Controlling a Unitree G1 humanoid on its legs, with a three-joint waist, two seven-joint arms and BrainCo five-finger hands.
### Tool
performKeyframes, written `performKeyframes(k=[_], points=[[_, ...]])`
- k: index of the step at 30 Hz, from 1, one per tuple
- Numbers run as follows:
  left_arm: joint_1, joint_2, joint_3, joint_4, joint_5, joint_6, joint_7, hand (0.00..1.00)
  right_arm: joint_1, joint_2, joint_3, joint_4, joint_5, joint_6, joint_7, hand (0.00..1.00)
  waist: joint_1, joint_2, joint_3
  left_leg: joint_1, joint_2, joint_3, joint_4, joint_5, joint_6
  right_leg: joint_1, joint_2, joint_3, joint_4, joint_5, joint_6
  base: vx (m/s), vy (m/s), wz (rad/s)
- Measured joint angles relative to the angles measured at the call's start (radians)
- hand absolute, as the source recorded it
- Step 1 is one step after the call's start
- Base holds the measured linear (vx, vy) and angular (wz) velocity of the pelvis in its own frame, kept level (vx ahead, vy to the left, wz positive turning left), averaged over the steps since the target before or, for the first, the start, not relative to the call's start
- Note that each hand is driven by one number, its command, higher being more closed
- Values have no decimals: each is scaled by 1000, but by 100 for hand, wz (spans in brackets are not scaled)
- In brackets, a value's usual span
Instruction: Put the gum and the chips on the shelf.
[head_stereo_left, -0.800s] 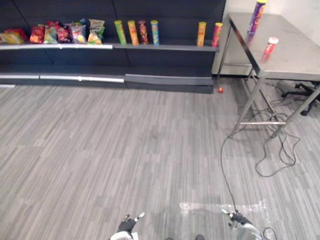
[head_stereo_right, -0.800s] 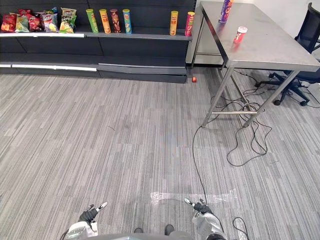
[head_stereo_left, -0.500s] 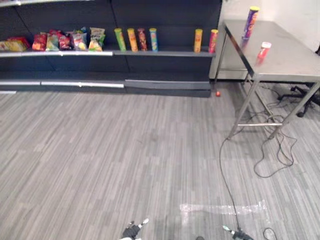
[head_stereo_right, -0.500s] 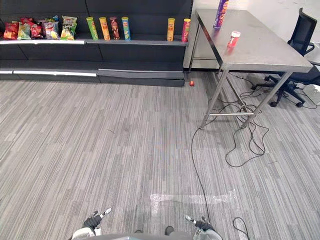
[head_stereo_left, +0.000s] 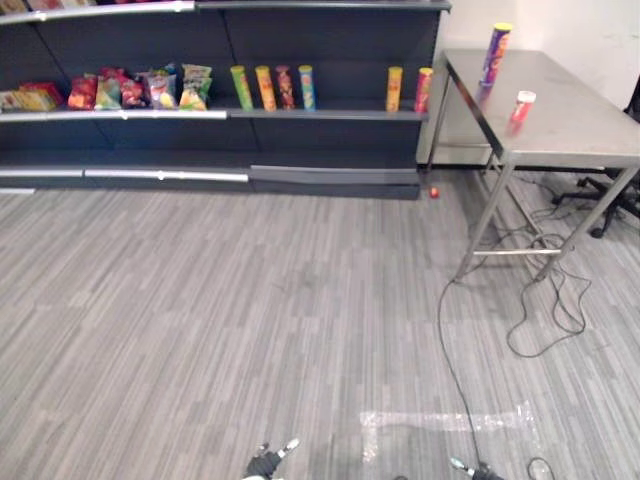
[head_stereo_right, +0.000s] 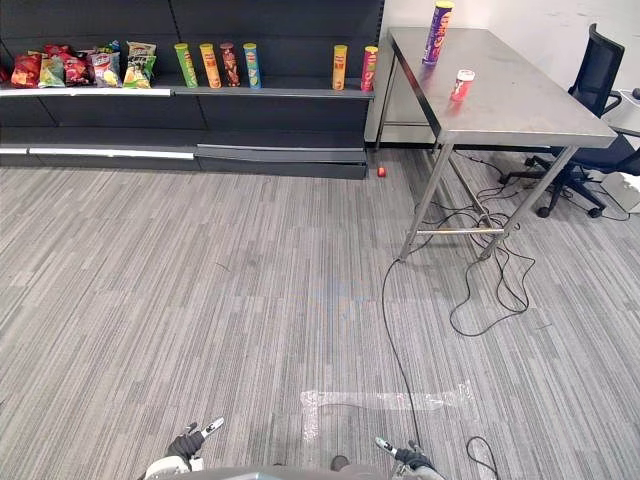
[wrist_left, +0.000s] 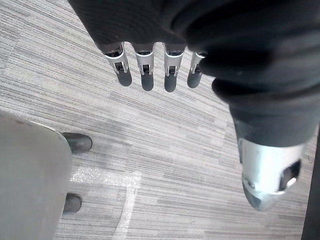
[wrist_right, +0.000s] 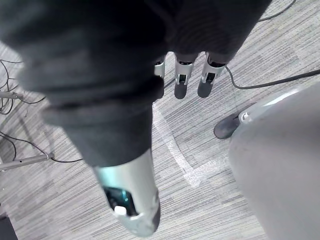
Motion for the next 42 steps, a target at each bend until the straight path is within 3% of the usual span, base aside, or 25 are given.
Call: performKeyframes(k=[21, 23, 25, 27, 28, 29, 32, 35, 36, 37, 38, 39, 40, 42], points=[[-2, 2, -1, 21, -13, -13, -3, 0, 17, 4, -20, 1, 33, 0, 7, 0, -9, -5, -16, -2, -10, -57, 5, 10, 2, 13, -14, -60, 31, -15, -7, -37, -15, 9], [-2, 5, 0, 16, -19, -13, -3, 0, 15, 7, -20, 1, 47, -1, 6, 0, -18, -12, -12, -52, -6, -60, 123, -51, -11, -2, -16, -68, 81, -46, -15, -14, -39, 14], [0, 0, 23, -3, -44, -13, -4, 0, 1, 8, -35, -1, 59, -2, 5, 0, -11, 6, 15, -153, 50, -36, 419, -190, -31, -13, 24, -45, 143, -98, -39, -36, -66, -28], [-3, -11, 45, -13, -54, -13, -5, 0, 2, 10, -46, -6, 81, -3, -1, 0, -3, 11, 28, -228, 82, -20, 604, -210, -36, -9, 45, -23, 184, -123, -50, -31, -70, -34], [-3, -20, 53, -23, -58, -15, -5, 0, 2, 8, -47, -6, 87, -3, -3, 0, 5, 10, 38, -254, 92, -20, 681, -220, -58, -1, 44, -7, 207, -140, -54, 28, -41, -28], [-3, -25, 56, -24, -62, -17, -6, 0, 4, 5, -46, -6, 87, -3, -4, 0, 5, 13, 40, -266, 99, -22, 697, -229, -60, 1, 45, -2, 215, -148, -58, 55, -2, -24], [-12, -29, 59, -33, -83, -20, -3, 0, 3, -2, -43, -8, 88, -2, -7, 0, 6, 20, 49, -341, 122, -33, 608, -228, -75, -15, 24, 17, 241, -172, -54, 53, 95, -20], [-10, -41, 63, -50, -92, -21, 3, 0, 2, -11, 12, -41, 87, -3, -7, 0, 8, 38, 58, -356, 141, -15, 449, -146, -95, -22, 1, 72, 243, -194, -25, 168, 245, -46], [-3, -47, 67, -44, -92, -21, 7, 0, -4, -16, 34, -43, 87, -3, -9, 0, 16, 53, 54, -349, 139, 13, 435, -125, -93, -4, 6, 103, 218, -190, -18, 288, 254, -60], [-6, -50, 69, -44, -95, -28, 5, 0, -17, -27, 51, -41, 89, -2, -8, 0, 29, 65, 53, -367, 143, 30, 467, -128, -87, -30, 16, 125, 305, -213, -24, 301, 235, -48], [-6, -45, 72, -45, -98, -32, 3, 0, -16, -25, 58, -40, 92, -2, -9, 0, 32, 58, 52, -384, 136, 32, 494, -134, -77, -28, 14, 128, 324, -227, -41, 303, 169, -19], [-6, -32, 87, -51, -112, -35, 2, 0, -21, -21, 59, -34, 99, -2, -9, 0, 35, 33, 52, -401, 109, 35, 548, -169, -40, 1, -12, 136, 287, -289, -37, 238, 162, 3], [-5, -31, 99, -52, -115, -35, 1, 0, -28, -21, 59, -33, 99, -1, -8, 0, 35, 32, 56, -403, 101, 38, 564, -183, -24, 6, -21, 139, 274, -292, -24, 251, 229, -14], [35, -17, 150, -47, -117, -34, 1, 0, -38, -13, 60, -31, 99, -2, -3, 0, 50, 0, 11, -378, 54, 114, 516, -206, 4, -3, -86, 196, 254, -304, -15, 236, 263, -57]])
